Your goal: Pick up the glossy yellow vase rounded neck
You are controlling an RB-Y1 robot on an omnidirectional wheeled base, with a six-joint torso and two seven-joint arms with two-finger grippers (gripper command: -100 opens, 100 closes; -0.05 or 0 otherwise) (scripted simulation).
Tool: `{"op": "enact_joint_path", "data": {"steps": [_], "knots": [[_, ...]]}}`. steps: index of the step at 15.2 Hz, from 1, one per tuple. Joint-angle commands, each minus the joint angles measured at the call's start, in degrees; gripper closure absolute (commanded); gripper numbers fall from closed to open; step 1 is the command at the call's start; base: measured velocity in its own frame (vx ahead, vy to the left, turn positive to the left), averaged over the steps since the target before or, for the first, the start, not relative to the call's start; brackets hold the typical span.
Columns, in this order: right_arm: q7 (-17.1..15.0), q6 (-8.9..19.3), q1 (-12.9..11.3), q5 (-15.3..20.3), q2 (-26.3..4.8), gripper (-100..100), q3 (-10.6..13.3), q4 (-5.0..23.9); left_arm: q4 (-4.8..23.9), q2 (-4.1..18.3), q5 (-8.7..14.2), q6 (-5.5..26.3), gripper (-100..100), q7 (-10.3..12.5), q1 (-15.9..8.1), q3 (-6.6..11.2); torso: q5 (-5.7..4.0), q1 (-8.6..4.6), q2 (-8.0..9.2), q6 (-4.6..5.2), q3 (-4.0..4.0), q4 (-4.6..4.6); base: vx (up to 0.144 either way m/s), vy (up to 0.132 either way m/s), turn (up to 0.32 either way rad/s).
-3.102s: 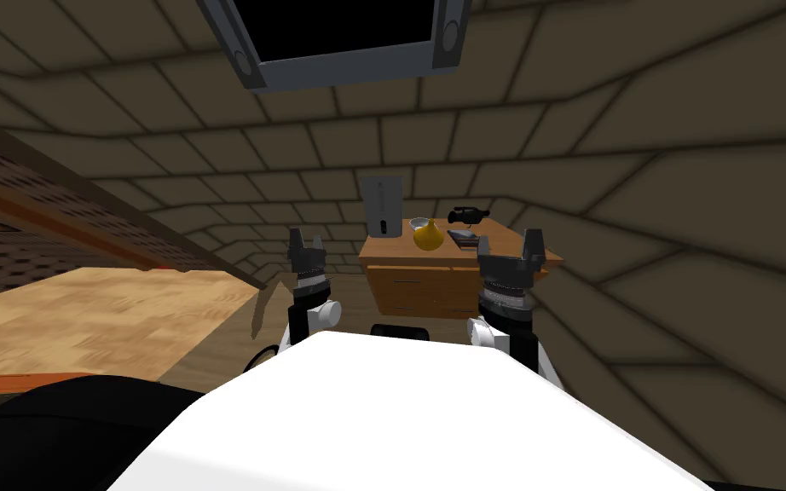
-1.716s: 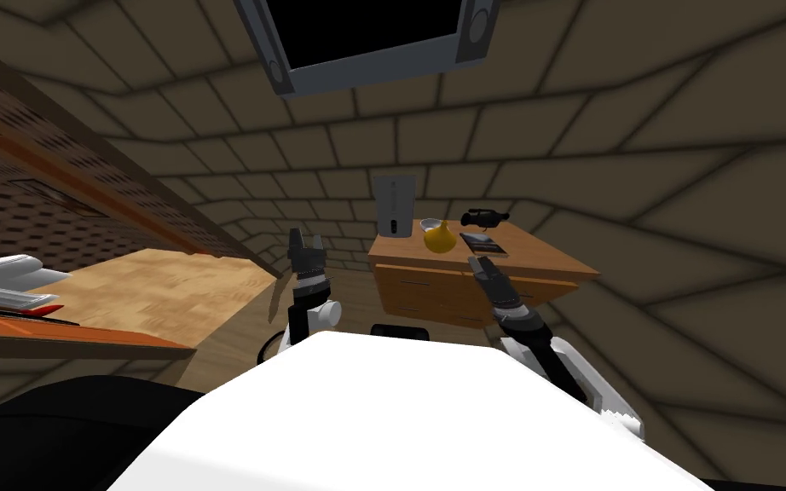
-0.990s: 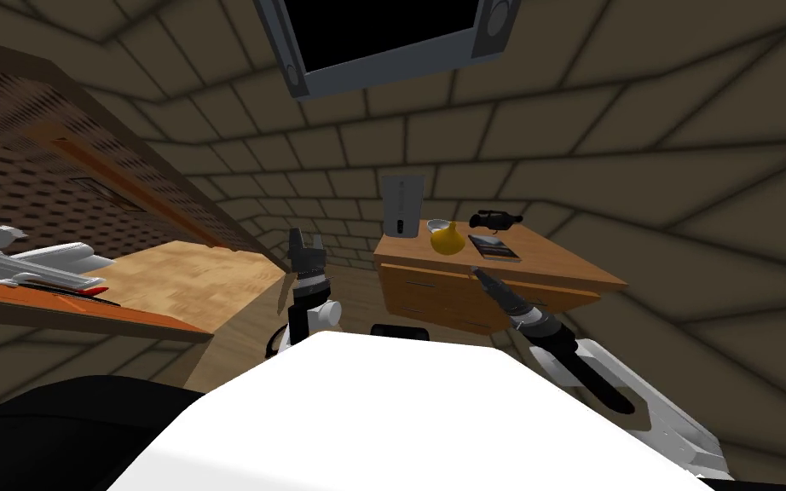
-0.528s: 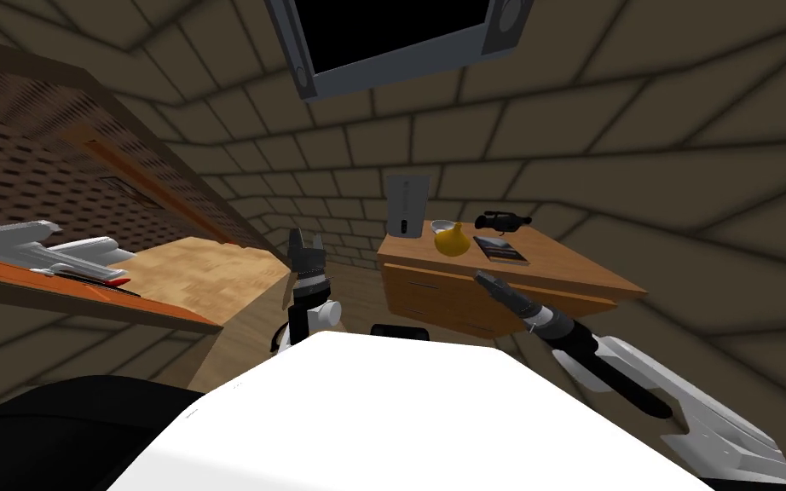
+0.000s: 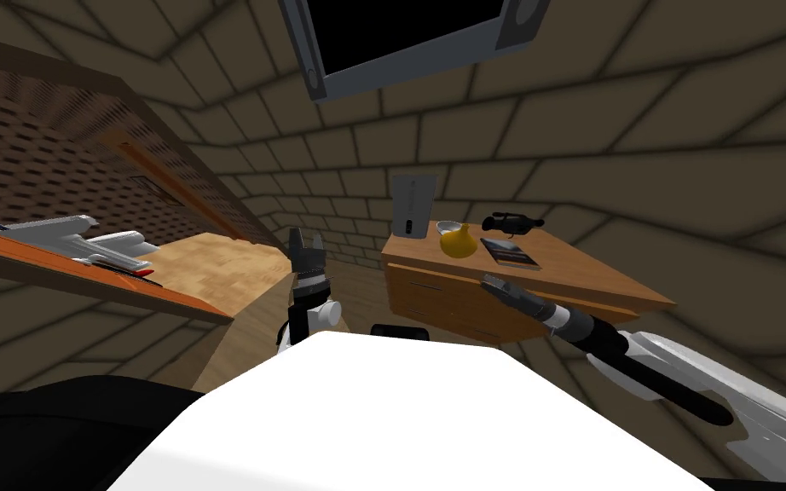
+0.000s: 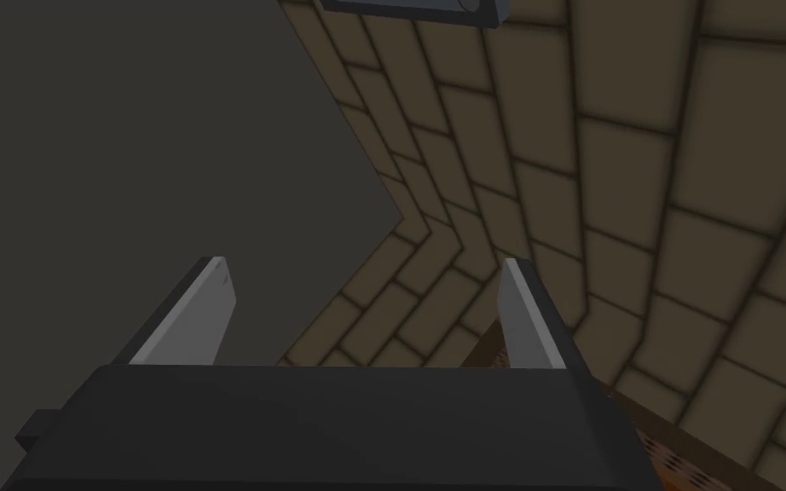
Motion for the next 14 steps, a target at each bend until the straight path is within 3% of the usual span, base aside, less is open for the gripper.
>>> {"op": "enact_joint_path", "data": {"steps": [1,2,3,5,6,9,10,12,13,14], "knots": [[0.19,-1.16,0.66,0.99,-2.86,-100,-0.86,1.57,0.0,0.0,0.0,0.0,0,0.0,0.0,0.0,0.0,0.0,0.0,0.0,0.0,0.0,0.003,0.013,0.127],[0.19,-1.16,0.66,0.99,-3.77,-100,-0.86,1.57,0.0,0.0,0.0,0.0,0,0.0,0.0,0.0,0.0,0.01,0.0,0.0,0.0,0.0,0.002,0.007,0.05],[0.35,-2.52,1.28,2.46,-5.41,-100,-1.95,3.93,0.0,0.0,0.0,0.0,0,0.0,0.0,0.0,0.0,0.01,0.0,0.02,0.0,0.0,0.002,0.015,0.119],[0.35,-2.52,1.28,2.46,-7.95,-100,-1.95,3.93,0.0,0.0,0.0,0.0,0,0.0,0.0,0.0,0.01,0.02,0.0,0.01,0.0,0.0,0.002,0.012,0.073],[0.52,-3.89,1.89,3.94,-9.35,-100,-3.04,6.29,0.0,0.0,0.0,0.0,0,0.0,0.0,0.0,0.0,0.02,0.0,0.02,0.0,0.0,0.003,0.015,0.1],[0.52,-3.89,1.89,3.94,-12.14,-100,-3.04,6.29,0.0,0.0,0.0,0.0,0,0.0,0.0,0.0,0.01,0.04,-0.01,0.02,-0.01,0.0,0.004,0.012,0.056],[0.68,-5.25,2.51,5.43,-14.02,-100,-4.13,8.65,0.0,0.0,0.0,0.0,0,0.0,0.01,0.0,0.0,0.02,-0.01,0.03,0.0,0.0,0.003,0.013,0.091],[0.68,-5.25,2.51,5.43,-16.3,-100,-4.13,8.65,0.0,0.0,0.0,0.0,0,0.0,0.0,0.0,0.01,0.04,-0.01,0.0,-0.01,0.0,0.003,0.012,0.086],[0.83,-6.61,3.12,6.9,-17.73,-100,-5.22,10.73,0.0,0.0,0.0,0.0,0,0.0,0.0,0.0,0.01,0.03,-0.01,0.01,-0.01,0.0,0.006,0.015,0.12],[0.83,-6.61,3.12,6.9,-18.93,-100,-5.22,10.99,0.0,0.0,0.0,0.0,0,0.0,0.0,0.0,0.01,0.04,-0.02,-0.01,-0.01,-0.01,0.006,0.017,0.125]]}}
